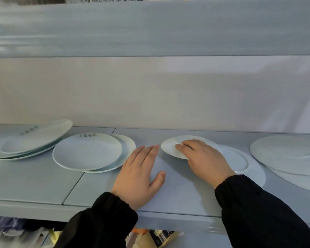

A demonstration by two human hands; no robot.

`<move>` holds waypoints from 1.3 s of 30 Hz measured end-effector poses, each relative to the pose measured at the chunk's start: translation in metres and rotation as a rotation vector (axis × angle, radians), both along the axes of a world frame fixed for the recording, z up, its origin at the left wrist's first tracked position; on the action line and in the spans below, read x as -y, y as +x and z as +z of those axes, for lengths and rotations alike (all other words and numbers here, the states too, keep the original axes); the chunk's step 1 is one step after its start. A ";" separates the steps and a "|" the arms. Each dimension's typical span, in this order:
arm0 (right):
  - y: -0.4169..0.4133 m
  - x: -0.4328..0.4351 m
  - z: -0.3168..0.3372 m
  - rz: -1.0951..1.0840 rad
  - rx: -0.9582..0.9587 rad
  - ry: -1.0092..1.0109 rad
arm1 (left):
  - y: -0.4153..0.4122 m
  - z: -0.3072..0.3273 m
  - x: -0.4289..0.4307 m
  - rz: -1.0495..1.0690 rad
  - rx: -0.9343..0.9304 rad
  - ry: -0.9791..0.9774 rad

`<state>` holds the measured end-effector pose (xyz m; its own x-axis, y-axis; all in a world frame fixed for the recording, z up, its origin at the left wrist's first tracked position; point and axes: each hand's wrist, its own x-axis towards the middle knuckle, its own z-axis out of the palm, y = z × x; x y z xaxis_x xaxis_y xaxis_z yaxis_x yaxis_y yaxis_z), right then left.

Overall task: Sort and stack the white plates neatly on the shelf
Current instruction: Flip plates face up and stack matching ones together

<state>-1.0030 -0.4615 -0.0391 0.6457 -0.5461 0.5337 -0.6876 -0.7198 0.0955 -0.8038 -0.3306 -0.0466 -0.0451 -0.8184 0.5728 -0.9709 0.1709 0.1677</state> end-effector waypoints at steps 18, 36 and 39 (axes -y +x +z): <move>0.064 -0.013 0.046 0.237 0.532 0.076 | 0.080 0.034 -0.055 0.080 0.032 -0.083; 0.185 -0.019 0.029 0.141 1.188 1.138 | 0.147 0.031 -0.112 0.274 0.008 -0.057; 0.186 -0.012 0.021 0.043 0.894 1.040 | 0.150 0.027 -0.112 0.280 -0.008 -0.047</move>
<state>-0.8171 -0.4491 -0.0182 0.3272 -0.9355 0.1337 -0.2044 -0.2082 -0.9565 -0.6542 -0.2185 -0.0200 0.1834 -0.7708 0.6101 -0.9801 -0.0957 0.1738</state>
